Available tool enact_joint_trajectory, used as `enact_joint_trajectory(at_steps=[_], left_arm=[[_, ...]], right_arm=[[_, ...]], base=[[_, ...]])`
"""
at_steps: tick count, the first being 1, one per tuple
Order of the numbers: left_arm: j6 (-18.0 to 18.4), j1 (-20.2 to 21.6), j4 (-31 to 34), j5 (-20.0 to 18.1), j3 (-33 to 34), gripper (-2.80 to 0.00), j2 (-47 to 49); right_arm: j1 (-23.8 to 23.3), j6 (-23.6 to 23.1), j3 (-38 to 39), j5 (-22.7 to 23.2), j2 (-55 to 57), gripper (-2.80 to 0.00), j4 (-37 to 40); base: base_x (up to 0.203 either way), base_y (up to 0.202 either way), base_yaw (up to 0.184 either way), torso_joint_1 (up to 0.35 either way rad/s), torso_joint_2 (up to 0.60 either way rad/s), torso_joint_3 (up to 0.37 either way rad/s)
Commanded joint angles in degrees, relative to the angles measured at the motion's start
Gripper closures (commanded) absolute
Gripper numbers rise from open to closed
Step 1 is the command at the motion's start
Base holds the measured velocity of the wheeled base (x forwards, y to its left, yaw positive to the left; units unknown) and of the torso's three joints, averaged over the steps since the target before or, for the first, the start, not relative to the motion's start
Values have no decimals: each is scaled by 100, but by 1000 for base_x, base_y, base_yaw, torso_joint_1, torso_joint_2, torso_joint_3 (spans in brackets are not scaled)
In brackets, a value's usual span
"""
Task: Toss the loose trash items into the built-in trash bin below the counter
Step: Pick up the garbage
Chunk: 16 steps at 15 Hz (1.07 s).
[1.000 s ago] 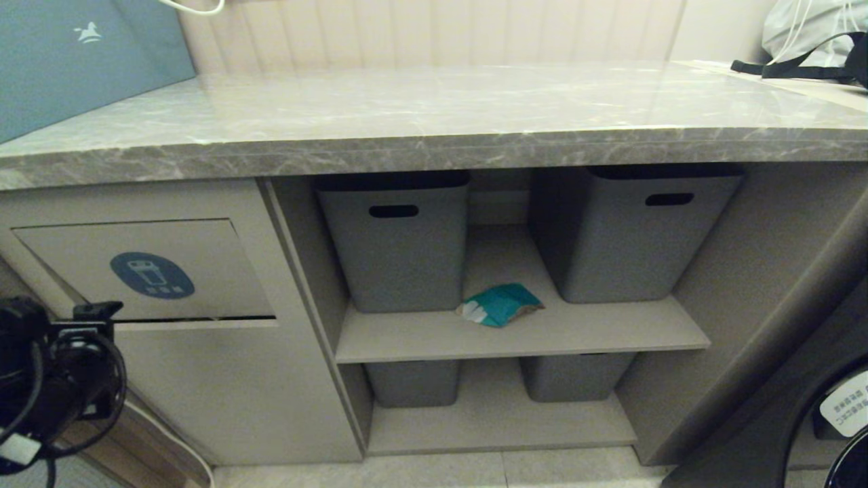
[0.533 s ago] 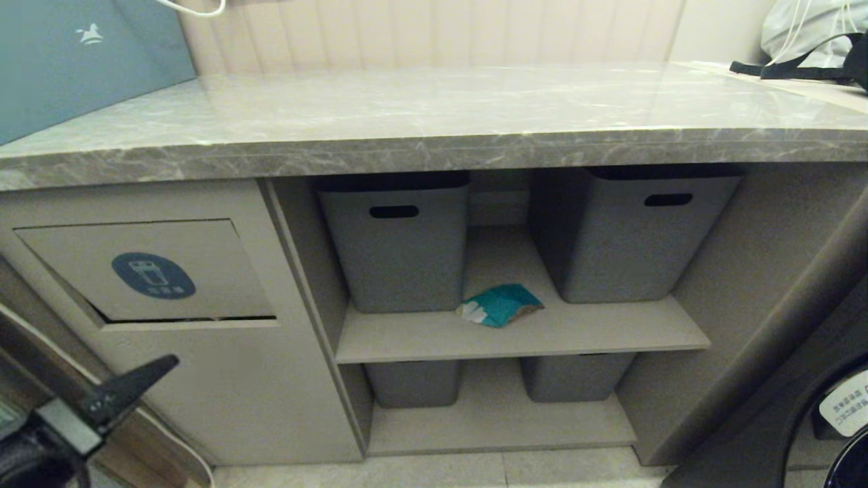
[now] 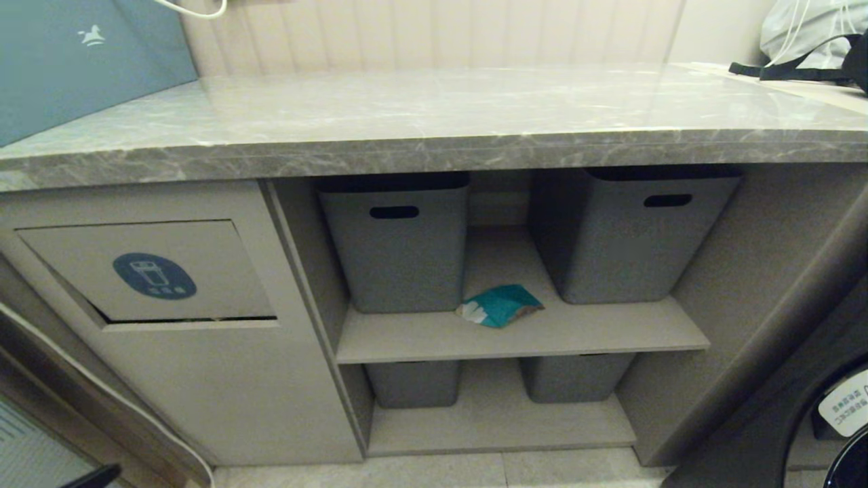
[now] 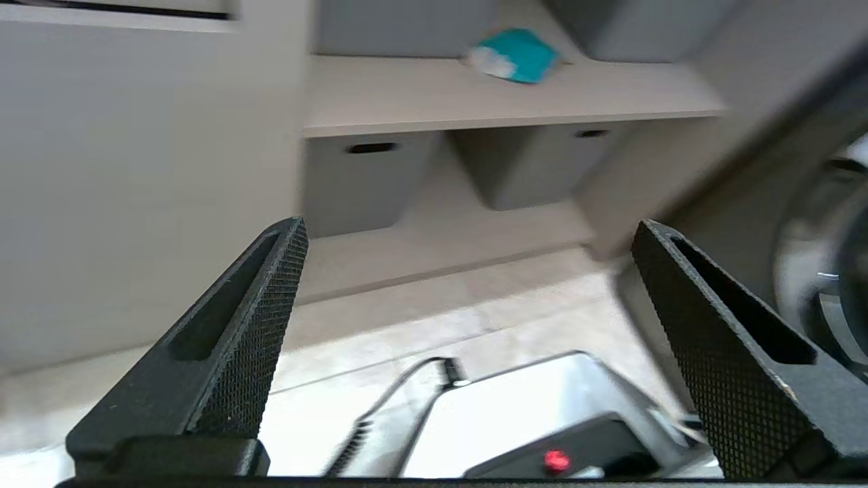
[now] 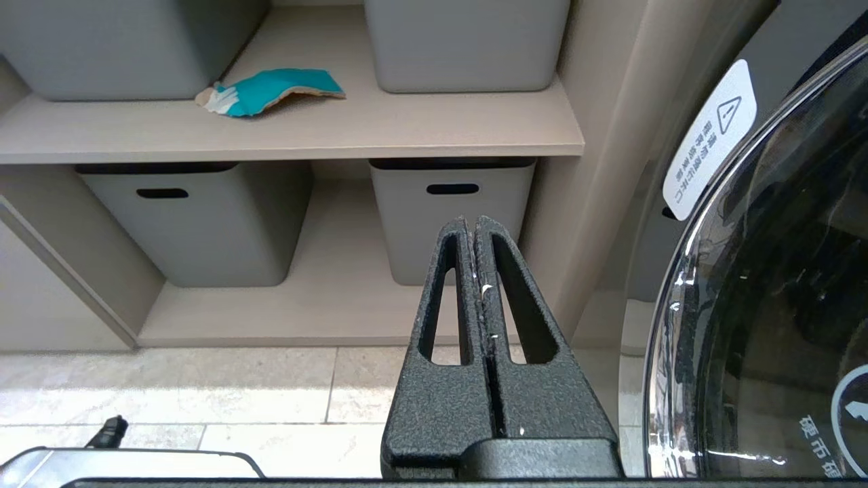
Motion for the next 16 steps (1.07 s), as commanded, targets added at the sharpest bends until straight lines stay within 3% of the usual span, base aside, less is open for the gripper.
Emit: enact_joint_trajectory(at_steps=[1,2,7,9,13,16], left_arm=[[39,20,475,194,-82,-280,-899],[136,58,721,425,-94,0,-1165],[1156,43,1317,2153,228,0,-1539],[1363,26,1371,2381,609,0,-1558],[1386,-283,1424,2384,572,0,-1578],[1498,-384,1599,2405,594,0,-2615]], right_arm=[[2,1,0,0,-4,0,0],[2,1,0,0,-4,0,0],[2,1,0,0,-4,0,0],[2,1,0,0,-4,0,0],[2,1,0,0,-4,0,0],[2,1,0,0,-4,0,0]], base=[[0,0,0,0,0,0],[0,0,0,0,0,0],[0,0,0,0,0,0],[0,0,0,0,0,0],[0,0,0,0,0,0],[0,0,0,0,0,0]])
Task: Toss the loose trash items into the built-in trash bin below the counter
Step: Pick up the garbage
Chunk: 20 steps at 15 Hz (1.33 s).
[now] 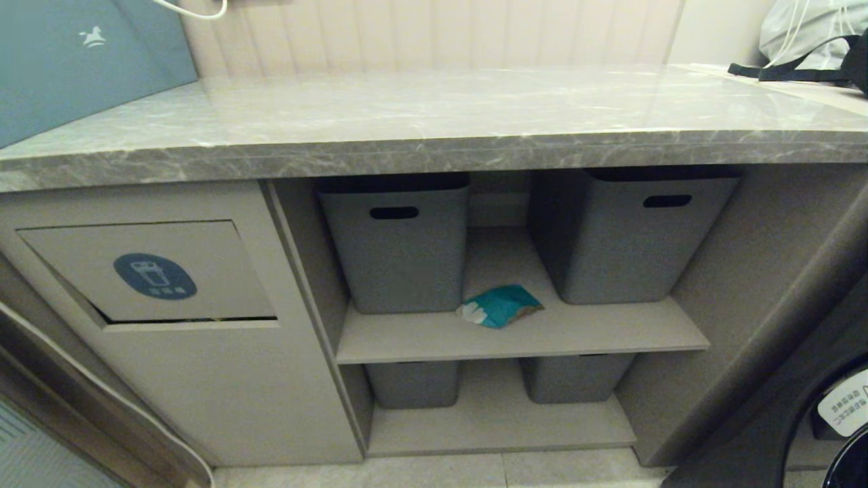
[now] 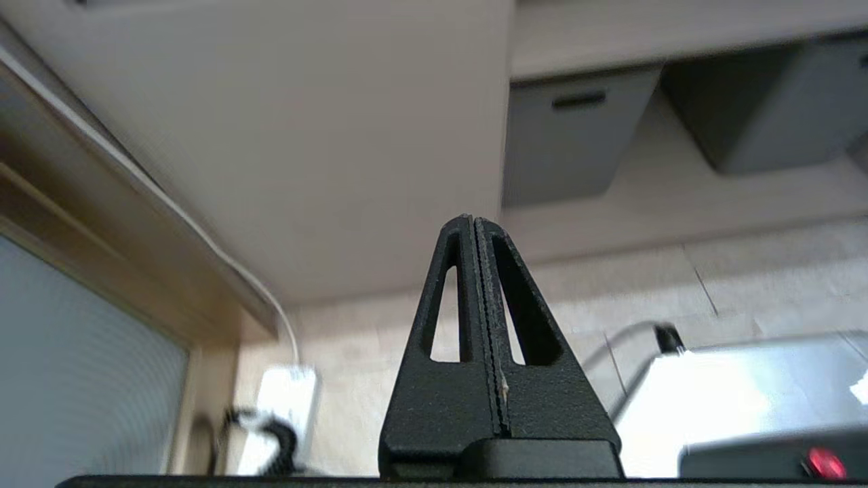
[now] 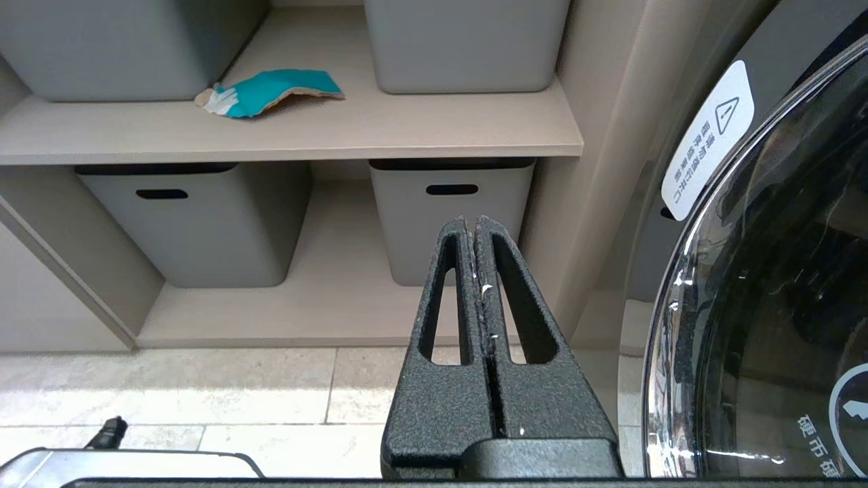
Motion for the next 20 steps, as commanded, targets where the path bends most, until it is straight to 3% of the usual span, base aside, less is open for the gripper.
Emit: enact_joint_trajectory(at_steps=[1,3,13,15,17,20], left_arm=[[14,-8,103,32,-11,0,-760],[42,3,127,210,11,0,-924],[-52,3,117,228,20,0,-923],[-70,3,117,236,20,0,-923],[-70,3,117,241,20,0,-923],[-70,3,117,240,20,0,-923]], right_arm=[[2,0,0,0,-4,0,0],[2,0,0,0,-4,0,0],[2,-79,-9,26,-4,0,16],[3,15,-430,118,145,0,70],[8,340,-1232,229,990,0,153],[28,1157,-2311,412,3288,0,192]], base=[[0,0,0,0,0,0],[0,0,0,0,0,0],[0,0,0,0,0,0],[0,0,0,0,0,0],[0,0,0,0,0,0],[0,0,0,0,0,0]])
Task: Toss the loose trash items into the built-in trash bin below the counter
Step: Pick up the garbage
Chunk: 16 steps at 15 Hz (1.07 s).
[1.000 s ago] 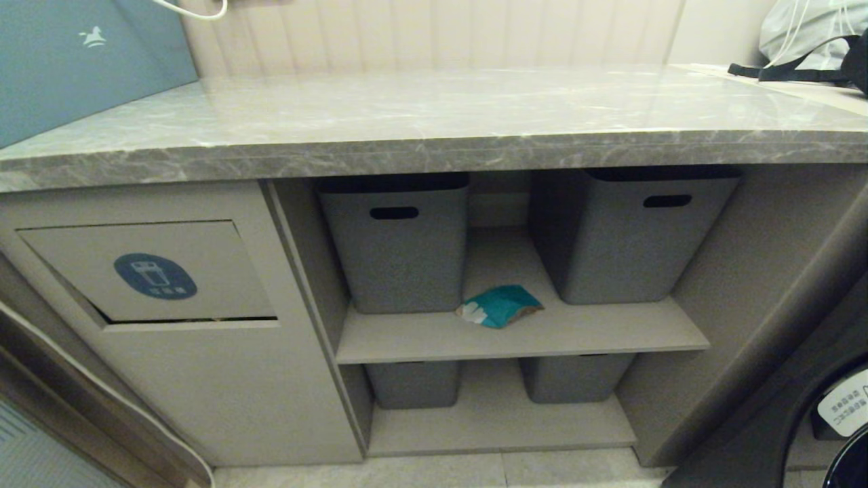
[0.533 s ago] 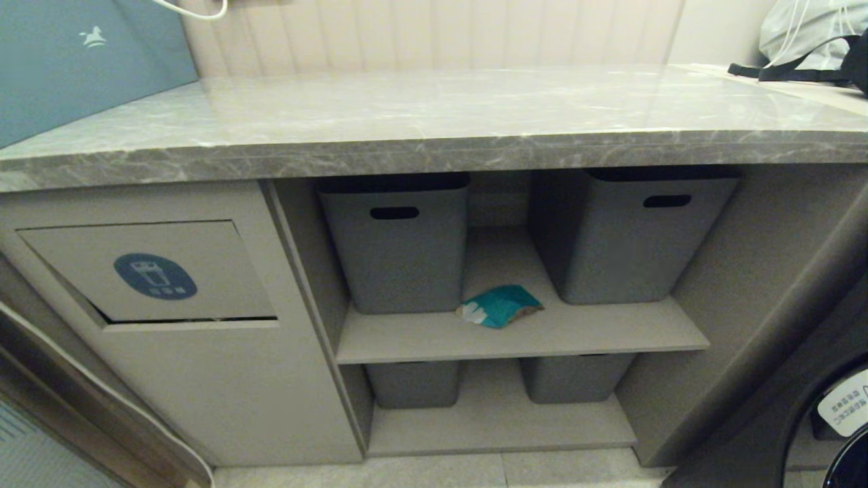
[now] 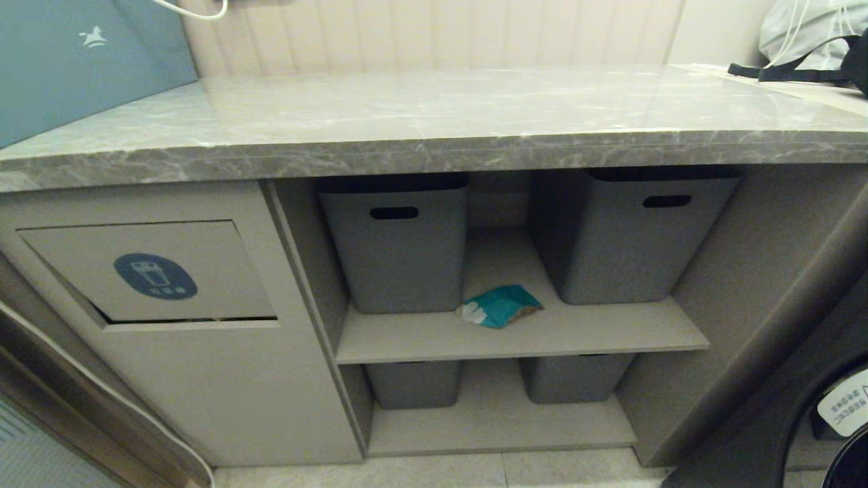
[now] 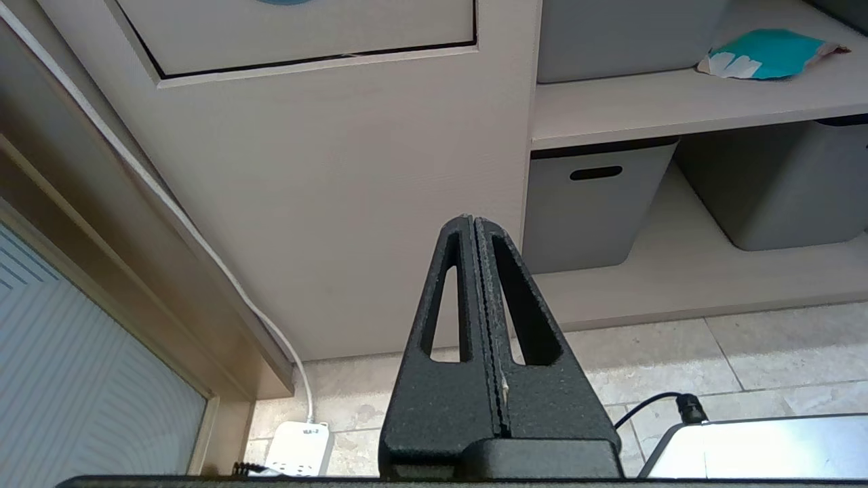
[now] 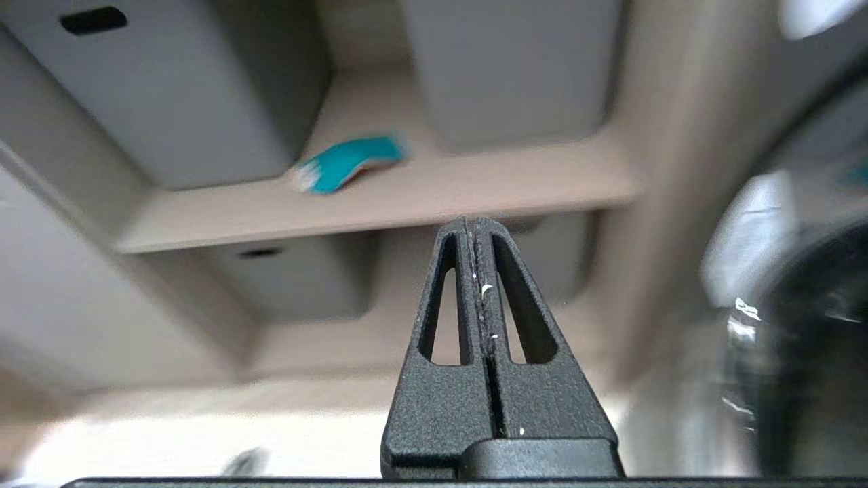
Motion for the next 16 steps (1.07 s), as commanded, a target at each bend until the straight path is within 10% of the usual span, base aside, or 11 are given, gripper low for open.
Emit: enact_joint_trajectory(at_steps=[1,10,16], left_arm=[[2,-2,0,-6,0,0,0],[2,-2,0,-5,0,0,8],[2,-2,0,-3,0,0,7]], right_arm=[[39,596,-575,163,2088,0,-29],[798,5263,-204,1054,6086,0,-3769],[957,6307,-278,1079,8461,0,-6067]], base=[[0,0,0,0,0,0],[0,0,0,0,0,0],[0,0,0,0,0,0]])
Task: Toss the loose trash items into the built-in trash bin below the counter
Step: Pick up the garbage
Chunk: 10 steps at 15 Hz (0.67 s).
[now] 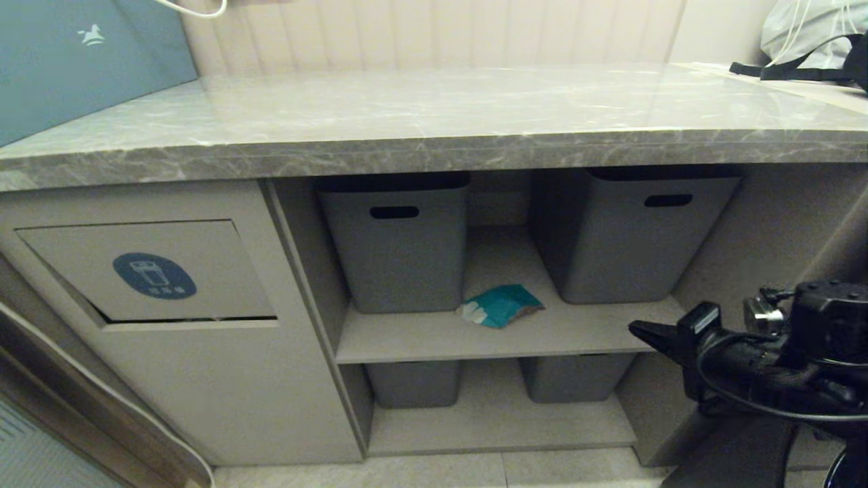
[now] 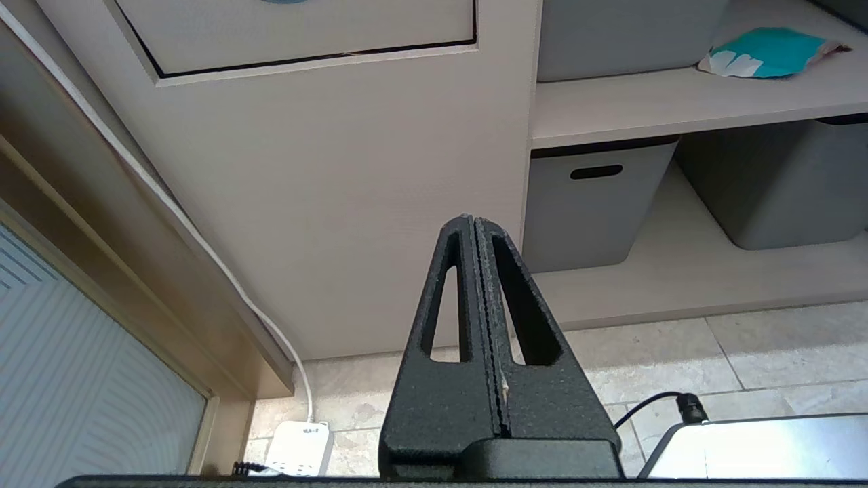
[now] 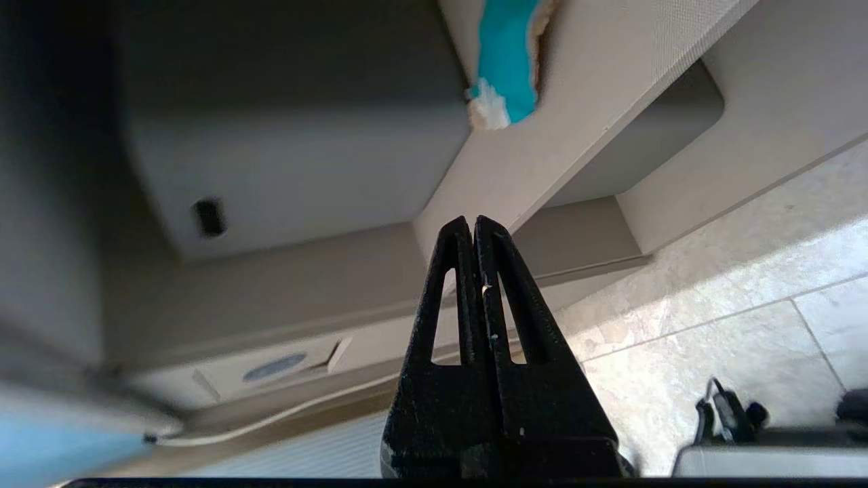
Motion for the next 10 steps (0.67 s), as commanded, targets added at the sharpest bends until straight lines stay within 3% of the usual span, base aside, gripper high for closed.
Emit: enact_joint_trajectory(at_steps=[1,7,8,10], left_arm=[[2,1,0,-4,0,0,2],[2,1,0,3,0,0,2],[2,1,0,3,0,0,2],[2,1,0,-5,0,0,2]], right_arm=[[74,84,-206,9,1180,0,-345],[378,68,-1745,-26,2590,0,-486],[407,13,-1920,-28,2731,-280,-478],[418,-78,-2278,-50,2869,-280,-235]], base=[[0,0,0,0,0,0],[0,0,0,0,0,0],[0,0,0,0,0,0],[0,0,0,0,0,0]])
